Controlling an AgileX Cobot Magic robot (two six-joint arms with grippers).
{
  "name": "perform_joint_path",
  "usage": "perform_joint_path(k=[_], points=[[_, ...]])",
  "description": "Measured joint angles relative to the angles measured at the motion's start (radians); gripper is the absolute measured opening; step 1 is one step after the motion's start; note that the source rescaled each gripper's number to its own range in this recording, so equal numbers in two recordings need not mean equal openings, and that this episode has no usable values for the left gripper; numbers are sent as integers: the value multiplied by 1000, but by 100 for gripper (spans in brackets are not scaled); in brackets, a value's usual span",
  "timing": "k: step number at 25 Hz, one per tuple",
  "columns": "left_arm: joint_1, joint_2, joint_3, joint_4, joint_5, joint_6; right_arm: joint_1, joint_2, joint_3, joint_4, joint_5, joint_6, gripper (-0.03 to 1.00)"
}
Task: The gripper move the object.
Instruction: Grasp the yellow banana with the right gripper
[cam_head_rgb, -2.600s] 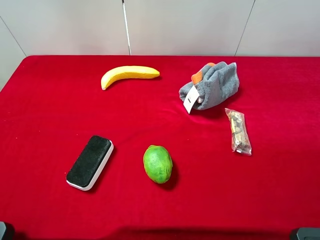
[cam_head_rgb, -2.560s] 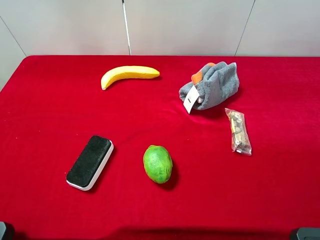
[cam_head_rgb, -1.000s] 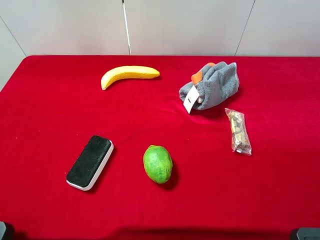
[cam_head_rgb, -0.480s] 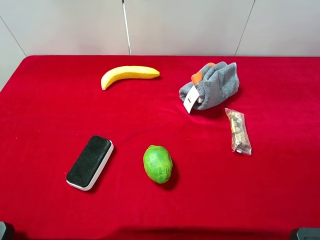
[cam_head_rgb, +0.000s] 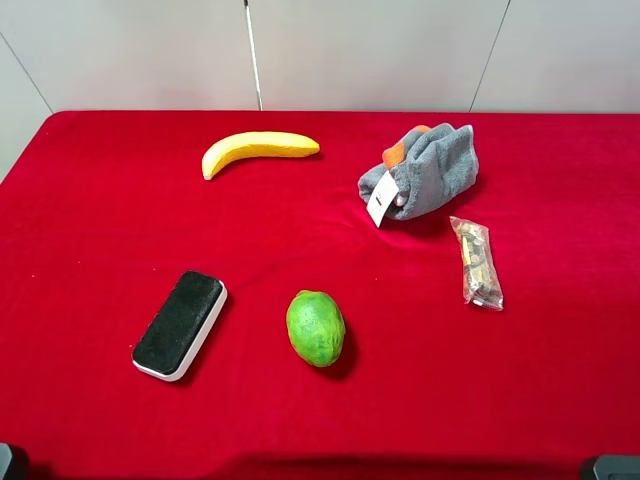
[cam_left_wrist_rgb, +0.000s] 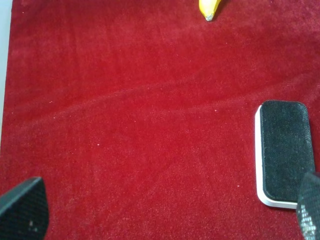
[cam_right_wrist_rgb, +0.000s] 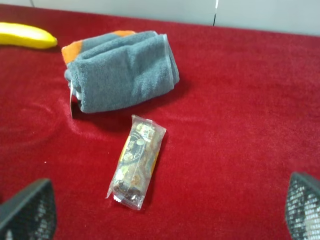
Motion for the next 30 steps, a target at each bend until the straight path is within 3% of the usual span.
perform_joint_path(k=[8,30], points=[[0,0,0,0,0,0,27,189,-95,1,-4,0,100],[0,0,0,0,0,0,378,858,-513,-97,8,-24,100]])
